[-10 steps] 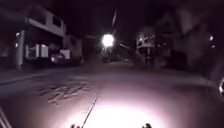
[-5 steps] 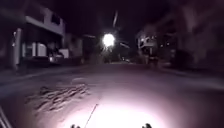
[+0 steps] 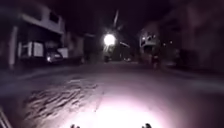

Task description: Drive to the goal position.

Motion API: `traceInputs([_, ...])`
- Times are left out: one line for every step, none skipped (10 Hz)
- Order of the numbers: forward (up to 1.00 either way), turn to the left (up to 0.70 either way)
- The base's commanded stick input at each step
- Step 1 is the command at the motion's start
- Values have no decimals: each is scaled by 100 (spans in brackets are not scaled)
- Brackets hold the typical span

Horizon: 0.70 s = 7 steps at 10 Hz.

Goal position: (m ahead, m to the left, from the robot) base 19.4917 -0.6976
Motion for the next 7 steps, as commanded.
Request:
traceInputs([85,-34])
traceInputs([85,-34])
traceInputs([85,-34])
traceInputs([85,-28])
traceInputs([85,-5])
traceInputs([85,0])
traceInputs([85,0])
